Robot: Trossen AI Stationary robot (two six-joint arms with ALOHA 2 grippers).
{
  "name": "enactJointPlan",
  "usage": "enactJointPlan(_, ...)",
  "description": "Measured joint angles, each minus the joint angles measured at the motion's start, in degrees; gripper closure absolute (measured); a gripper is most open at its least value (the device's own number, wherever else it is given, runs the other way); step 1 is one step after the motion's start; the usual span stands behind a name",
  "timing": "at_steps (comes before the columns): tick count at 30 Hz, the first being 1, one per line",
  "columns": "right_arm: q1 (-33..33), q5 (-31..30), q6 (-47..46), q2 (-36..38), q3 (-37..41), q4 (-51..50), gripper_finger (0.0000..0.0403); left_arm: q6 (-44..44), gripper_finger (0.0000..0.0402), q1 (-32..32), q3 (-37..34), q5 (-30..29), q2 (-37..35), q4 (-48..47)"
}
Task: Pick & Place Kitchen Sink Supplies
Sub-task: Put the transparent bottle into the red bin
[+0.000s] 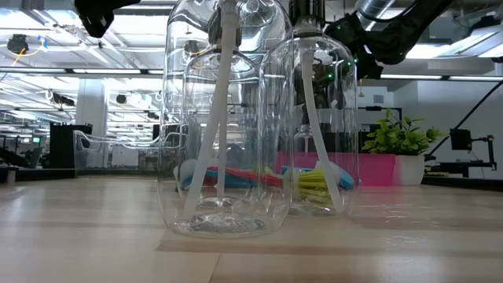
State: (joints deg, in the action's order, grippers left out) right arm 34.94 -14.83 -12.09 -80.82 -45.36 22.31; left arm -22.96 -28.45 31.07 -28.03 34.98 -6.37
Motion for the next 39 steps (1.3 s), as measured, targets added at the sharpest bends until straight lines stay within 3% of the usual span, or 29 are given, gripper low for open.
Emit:
enactJointPlan(10,-0.1,0.0,0.6,2.0,0.0,-1.0,0.0202,0.0,0.0199,0.0,0.0,0.0,0.0,0.0)
enactJointPlan(20,-0.1,0.0,5.2,12.9,0.0,-11.7,0.0199,0.0,0.0199,0.0,0.0,0.0,0.0,0.0)
enactJointPlan(23,-1.2,2.4,5.2,17.5,0.0,-16.8,0.02,0.0,0.0199,0.0,0.0,0.0,0.0,0.1)
enactJointPlan(29,-4.8,16.1,5.1,27.2,0.0,-26.6,0.0201,0.0,0.0199,0.0,0.0,0.0,0.0,0.3)
enactJointPlan(36,-12.5,44.6,4.9,35.8,0.0,-36.0,0.0201,0.2,0.0199,0.0,0.0,0.0,0.0,0.3)
enactJointPlan(39,-17.6,50.5,2.1,37.1,0.0,-38.9,0.0201,0.2,0.0199,0.0,0.0,0.0,0.0,0.3)
